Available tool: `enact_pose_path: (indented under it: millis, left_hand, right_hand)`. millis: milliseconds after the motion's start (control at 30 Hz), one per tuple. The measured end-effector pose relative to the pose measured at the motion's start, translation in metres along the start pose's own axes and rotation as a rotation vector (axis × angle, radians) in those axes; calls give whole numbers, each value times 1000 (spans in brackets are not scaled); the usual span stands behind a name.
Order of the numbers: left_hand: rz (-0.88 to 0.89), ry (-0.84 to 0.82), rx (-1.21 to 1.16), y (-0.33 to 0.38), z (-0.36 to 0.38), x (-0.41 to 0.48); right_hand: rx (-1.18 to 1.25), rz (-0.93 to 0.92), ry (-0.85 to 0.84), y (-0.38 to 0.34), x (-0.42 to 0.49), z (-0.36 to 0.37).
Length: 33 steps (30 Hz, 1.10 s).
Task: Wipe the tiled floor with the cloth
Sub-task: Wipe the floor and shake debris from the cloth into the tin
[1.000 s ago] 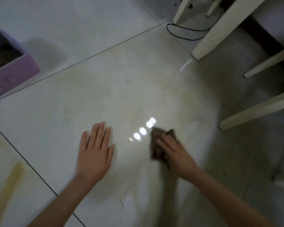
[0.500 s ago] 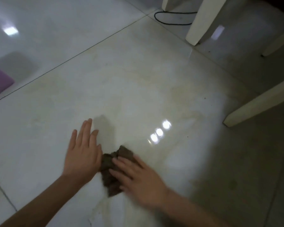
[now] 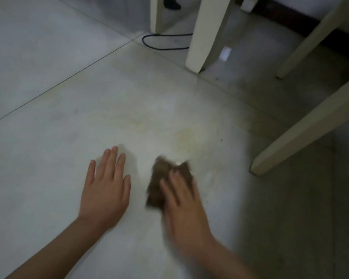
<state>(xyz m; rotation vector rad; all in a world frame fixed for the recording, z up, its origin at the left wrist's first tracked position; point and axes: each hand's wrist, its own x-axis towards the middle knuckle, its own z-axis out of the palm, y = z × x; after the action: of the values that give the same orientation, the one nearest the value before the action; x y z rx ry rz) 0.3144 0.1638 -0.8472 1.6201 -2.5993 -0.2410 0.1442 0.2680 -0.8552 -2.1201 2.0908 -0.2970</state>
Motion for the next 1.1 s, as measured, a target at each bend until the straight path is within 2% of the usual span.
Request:
enact_pose_path:
  millis: [67, 133, 167, 300, 400, 533, 567, 633, 733, 800, 867, 933, 1033, 1100]
  left_hand:
    - [17, 11, -17, 8, 4, 17]
    - [36, 17, -17, 17, 10, 33]
    - [40, 12, -22, 22, 13, 41]
    - [33, 16, -11, 35, 22, 55]
    - [37, 64, -16, 36, 27, 56]
    - [55, 79, -33, 33, 29, 59]
    - [48, 76, -31, 34, 28, 60]
    - [57, 62, -11, 35, 27, 61]
    - [52, 50, -6, 35, 27, 61]
    - [50, 39, 3, 35, 27, 61]
    - [50, 32, -2, 34, 25, 61]
    - [53, 35, 0, 34, 27, 62]
    - [51, 31, -14, 35, 24, 62]
    - [49, 26, -10, 35, 23, 62]
  right_hand:
    - [0, -247, -94, 13, -6, -3]
    - [37, -328, -110, 46, 28, -10]
    - [55, -267, -96, 64, 52, -15]
    - [-52, 195, -65, 150, 150, -38]
    - [-101, 397, -35, 207, 183, -49]
    - [-26, 932, -3, 207, 212, -54]
    - [-56, 973, -16, 191, 224, -50]
    - [-104, 804, -24, 156, 248, -38]
    - [-75, 355, -79, 114, 285, -27]
    - [-54, 251, -118, 118, 295, -33]
    - [-84, 247, -38, 140, 273, -39]
    - [-141, 375, 95, 171, 221, -44]
    - [17, 870, 138, 208, 165, -61]
    - [143, 1099, 138, 207, 175, -65]
